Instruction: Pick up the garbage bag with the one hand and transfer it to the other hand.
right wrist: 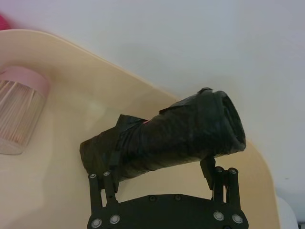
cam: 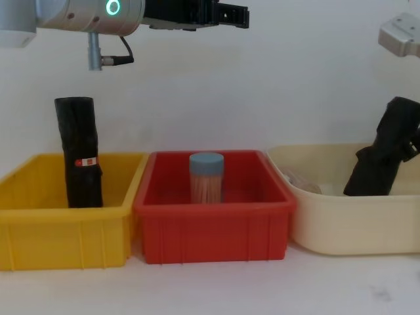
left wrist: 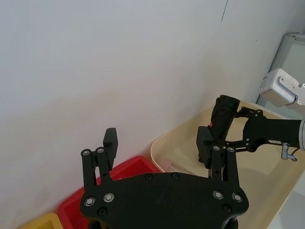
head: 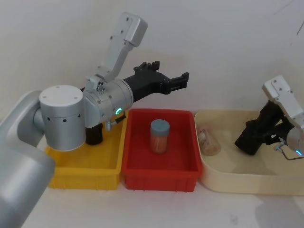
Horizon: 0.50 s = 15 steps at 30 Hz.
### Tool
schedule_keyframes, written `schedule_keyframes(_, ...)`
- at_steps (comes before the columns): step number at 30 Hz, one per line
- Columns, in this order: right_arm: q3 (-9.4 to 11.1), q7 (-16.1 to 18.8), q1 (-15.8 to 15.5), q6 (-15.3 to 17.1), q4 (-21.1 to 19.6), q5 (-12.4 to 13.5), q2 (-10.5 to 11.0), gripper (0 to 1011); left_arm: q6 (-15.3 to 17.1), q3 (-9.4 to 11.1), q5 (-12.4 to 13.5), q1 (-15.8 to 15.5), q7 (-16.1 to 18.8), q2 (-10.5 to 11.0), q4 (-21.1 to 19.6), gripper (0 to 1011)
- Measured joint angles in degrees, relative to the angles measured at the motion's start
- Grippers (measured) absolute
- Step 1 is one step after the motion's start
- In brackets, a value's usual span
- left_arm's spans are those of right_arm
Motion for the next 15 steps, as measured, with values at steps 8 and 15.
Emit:
schedule_keyframes(8, 1.00, 0.04, -1.29, 0.84, -2.31, 0.12, 0.31, 999, 0.00, 0.00, 0.00, 0.00, 0.00, 0.00, 0.00, 1000)
schedule_keyframes(15, 1.97, -0.13, -2.62, 1.92, -4.68, 0.50, 0.59, 999, 0.00, 0.00, 0.00, 0.00, 0.00, 0.00, 0.00, 1000)
